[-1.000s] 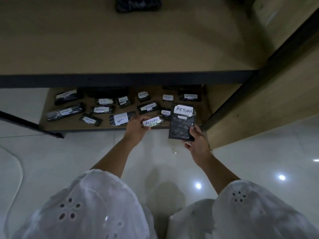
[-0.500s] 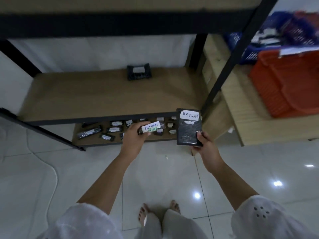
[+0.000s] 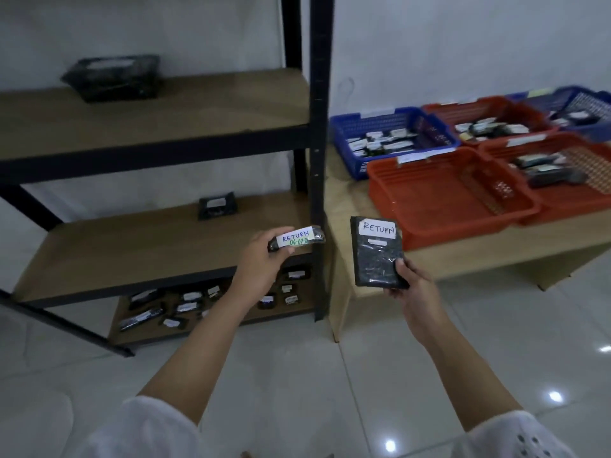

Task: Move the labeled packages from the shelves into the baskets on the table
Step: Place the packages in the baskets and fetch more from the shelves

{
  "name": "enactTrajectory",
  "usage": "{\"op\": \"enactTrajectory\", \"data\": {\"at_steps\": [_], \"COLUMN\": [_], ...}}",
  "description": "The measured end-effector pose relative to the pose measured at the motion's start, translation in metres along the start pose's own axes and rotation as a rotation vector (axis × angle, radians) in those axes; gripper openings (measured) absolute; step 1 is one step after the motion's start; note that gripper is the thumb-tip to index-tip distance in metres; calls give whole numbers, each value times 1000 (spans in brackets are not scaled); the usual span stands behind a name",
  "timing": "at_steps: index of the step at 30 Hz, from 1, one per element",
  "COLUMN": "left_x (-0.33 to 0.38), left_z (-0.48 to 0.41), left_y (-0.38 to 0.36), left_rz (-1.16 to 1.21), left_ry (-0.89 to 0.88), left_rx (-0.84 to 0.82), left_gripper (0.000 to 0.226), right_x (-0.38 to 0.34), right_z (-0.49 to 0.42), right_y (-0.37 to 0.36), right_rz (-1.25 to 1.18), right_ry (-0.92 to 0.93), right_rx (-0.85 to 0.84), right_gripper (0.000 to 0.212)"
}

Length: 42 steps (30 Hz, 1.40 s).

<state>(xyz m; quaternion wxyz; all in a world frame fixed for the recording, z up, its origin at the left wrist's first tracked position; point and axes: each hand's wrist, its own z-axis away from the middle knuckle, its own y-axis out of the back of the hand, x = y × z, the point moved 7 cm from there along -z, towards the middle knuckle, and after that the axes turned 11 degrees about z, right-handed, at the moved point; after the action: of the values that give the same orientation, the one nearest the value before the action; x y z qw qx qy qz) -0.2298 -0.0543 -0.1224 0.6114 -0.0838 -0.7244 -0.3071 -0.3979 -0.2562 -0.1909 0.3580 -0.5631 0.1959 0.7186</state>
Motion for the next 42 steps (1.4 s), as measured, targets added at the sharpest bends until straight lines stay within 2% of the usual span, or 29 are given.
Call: {"op": "enactTrajectory", "data": {"at_steps": [7, 12, 17, 25, 32, 35, 40, 42], "left_x": [68, 108, 138, 160, 165, 162, 158, 157], "left_z": [-9, -32, -84, -185, -228, -243, -256, -255], "left_y": [-141, -226, -295, -421, -504, -524, -549, -559], "left_rz": [47, 115, 87, 114, 84, 81, 85, 81], "left_ry": [-54, -89, -170, -168, -125, -84, -13, 11], "left_rx": [-4, -85, -122, -173, -250, -203, -65, -7], "left_gripper": [34, 31, 33, 33, 31, 31, 31, 32], "right_x": [-63, -101, -127, -166, -183, -186, -183, -182], "right_z": [-19, -46, -100, -208, -281, -316, -378, -398], "right_y": [150, 221, 277, 376, 457, 479, 502, 510], "right_rz": [117, 139, 113, 215, 328, 377, 442, 501], "right_ry": [45, 60, 22, -7, -117, -162, -281, -335], "right_rx": [14, 7, 39, 85, 87, 49, -86, -128], "right_gripper": [19, 20, 15, 18, 17, 16, 27, 23]}}
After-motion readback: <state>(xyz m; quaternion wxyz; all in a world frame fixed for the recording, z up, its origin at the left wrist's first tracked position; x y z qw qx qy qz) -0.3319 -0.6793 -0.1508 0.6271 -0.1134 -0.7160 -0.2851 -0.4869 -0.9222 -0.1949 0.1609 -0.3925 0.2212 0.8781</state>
